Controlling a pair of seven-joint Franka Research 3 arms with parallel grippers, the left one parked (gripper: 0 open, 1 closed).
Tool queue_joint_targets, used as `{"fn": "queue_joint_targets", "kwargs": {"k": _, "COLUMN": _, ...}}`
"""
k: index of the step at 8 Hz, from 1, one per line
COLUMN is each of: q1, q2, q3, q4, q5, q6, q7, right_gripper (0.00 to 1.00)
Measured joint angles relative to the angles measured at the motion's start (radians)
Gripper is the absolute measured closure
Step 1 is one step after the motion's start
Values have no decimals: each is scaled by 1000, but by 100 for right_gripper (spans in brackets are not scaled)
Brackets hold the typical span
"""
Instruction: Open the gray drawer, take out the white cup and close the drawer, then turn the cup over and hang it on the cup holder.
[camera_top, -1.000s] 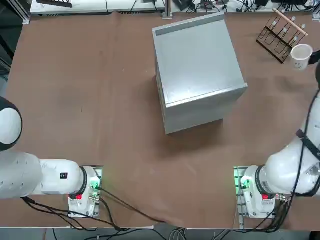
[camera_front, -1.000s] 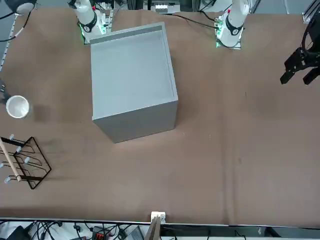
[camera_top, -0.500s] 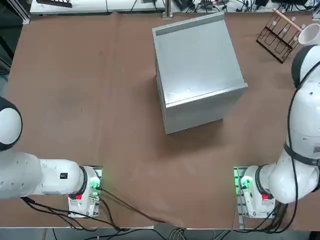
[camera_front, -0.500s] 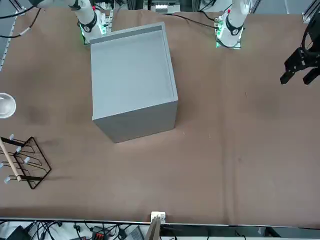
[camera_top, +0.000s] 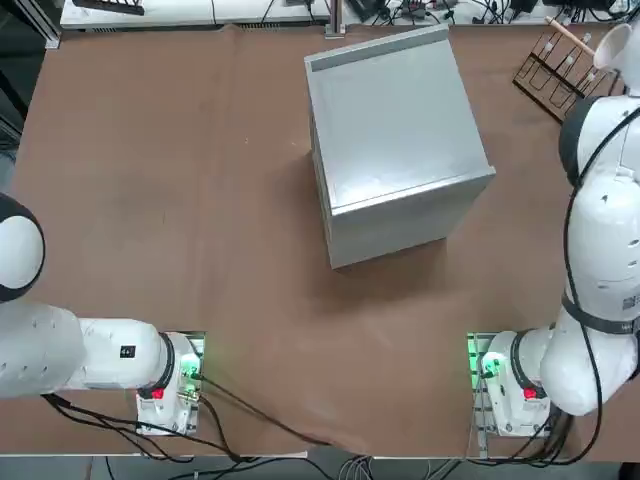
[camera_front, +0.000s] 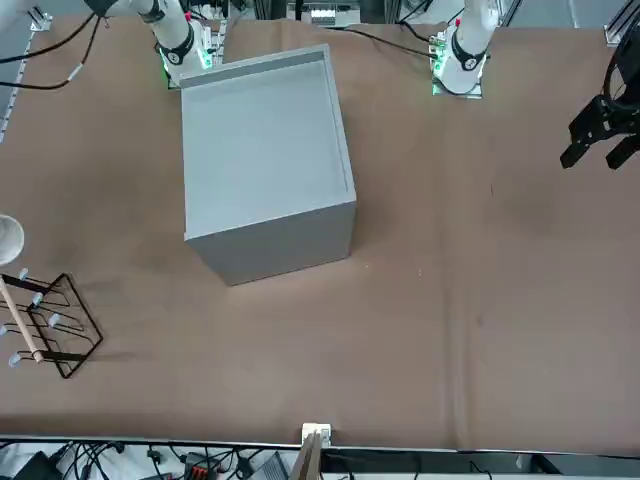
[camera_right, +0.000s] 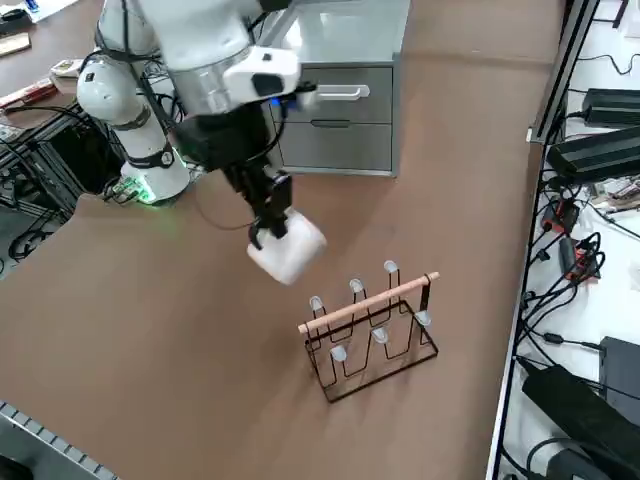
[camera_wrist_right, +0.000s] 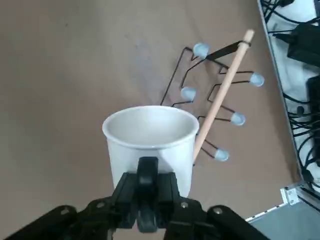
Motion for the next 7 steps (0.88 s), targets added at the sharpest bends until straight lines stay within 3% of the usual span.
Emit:
{"fn": "queue_joint_targets", "kwargs": {"k": 5, "q1": 47, "q2": 8, "q3": 2, "q4": 0, "q5": -8, "q6": 34, "q7": 216, "right_gripper": 80}}
{"fn": "queue_joint_targets", "kwargs": {"k": 7, "q1": 64, "q2": 4, "q3": 49, "q4": 0, "q5": -110, "q6": 85, "q7": 317, "right_gripper": 80}}
